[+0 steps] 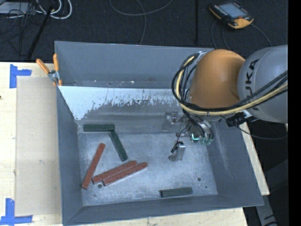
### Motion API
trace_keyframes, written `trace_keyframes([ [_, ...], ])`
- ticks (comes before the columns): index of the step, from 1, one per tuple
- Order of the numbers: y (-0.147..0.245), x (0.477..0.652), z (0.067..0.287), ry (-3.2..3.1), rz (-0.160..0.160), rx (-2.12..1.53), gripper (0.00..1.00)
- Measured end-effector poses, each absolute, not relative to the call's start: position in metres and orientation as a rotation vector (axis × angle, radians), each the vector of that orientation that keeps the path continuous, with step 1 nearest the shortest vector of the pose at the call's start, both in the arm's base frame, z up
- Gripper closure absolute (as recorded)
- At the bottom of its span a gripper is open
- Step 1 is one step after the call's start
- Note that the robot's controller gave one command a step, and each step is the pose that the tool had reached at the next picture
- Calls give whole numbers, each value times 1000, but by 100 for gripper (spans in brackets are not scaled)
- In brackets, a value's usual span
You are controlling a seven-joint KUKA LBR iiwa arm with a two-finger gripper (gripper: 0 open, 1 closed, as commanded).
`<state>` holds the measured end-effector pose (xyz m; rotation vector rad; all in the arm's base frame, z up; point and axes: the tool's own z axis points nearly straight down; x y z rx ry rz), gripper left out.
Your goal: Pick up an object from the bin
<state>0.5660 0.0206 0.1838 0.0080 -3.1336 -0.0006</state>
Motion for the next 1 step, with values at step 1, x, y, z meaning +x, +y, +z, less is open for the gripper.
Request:
trace_keyframes([
  [1, 20, 568, 187, -3141, -1, 6, 100],
])
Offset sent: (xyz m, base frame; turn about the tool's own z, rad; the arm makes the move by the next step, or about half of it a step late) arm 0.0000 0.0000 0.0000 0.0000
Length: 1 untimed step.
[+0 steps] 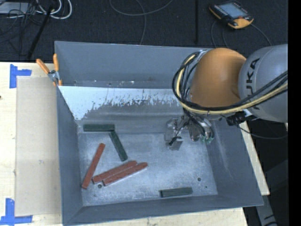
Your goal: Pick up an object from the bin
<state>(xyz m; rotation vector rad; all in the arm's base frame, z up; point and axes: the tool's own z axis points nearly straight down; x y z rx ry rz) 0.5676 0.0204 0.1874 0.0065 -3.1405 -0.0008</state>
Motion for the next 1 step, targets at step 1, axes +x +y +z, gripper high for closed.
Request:
trace_keyframes([
  [1, 20, 568, 187, -3141, -1, 5, 0],
])
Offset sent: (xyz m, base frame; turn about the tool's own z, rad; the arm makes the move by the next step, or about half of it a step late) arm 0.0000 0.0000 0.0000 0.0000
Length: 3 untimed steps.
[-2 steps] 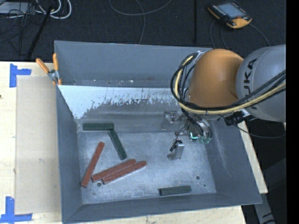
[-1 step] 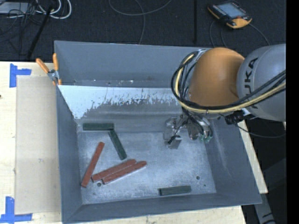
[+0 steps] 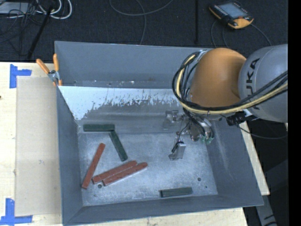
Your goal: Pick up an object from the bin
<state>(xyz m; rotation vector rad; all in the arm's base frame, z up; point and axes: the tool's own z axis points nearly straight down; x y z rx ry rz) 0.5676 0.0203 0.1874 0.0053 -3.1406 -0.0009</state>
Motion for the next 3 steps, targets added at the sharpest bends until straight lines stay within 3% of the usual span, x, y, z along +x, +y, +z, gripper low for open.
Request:
trace_keyframes([
  [1, 20, 568, 187, -3141, -1, 5, 0],
  [2, 64, 578, 167, -3142, 2, 93, 0],
  [3, 86, 564, 119, -3137, -3, 222, 0],
])
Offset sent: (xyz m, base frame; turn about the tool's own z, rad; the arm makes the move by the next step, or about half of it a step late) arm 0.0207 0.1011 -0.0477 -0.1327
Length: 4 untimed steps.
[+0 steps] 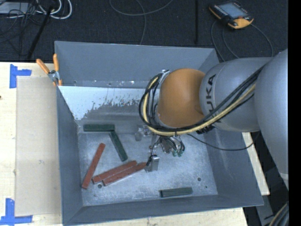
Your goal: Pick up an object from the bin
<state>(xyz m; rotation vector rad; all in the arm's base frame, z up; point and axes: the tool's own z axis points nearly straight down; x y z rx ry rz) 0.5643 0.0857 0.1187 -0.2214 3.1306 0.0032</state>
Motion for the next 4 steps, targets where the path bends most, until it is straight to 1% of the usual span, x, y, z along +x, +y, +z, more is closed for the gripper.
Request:
trace_keyframes([
  [1, 104, 542, 88, 3125, -1, -352, 0],
  [2, 93, 511, 78, 3055, 2, -735, 100],
  [3, 93, 511, 78, 3055, 2, -734, 100],
  [4, 77, 513, 213, 3065, 1, -686, 100],
])
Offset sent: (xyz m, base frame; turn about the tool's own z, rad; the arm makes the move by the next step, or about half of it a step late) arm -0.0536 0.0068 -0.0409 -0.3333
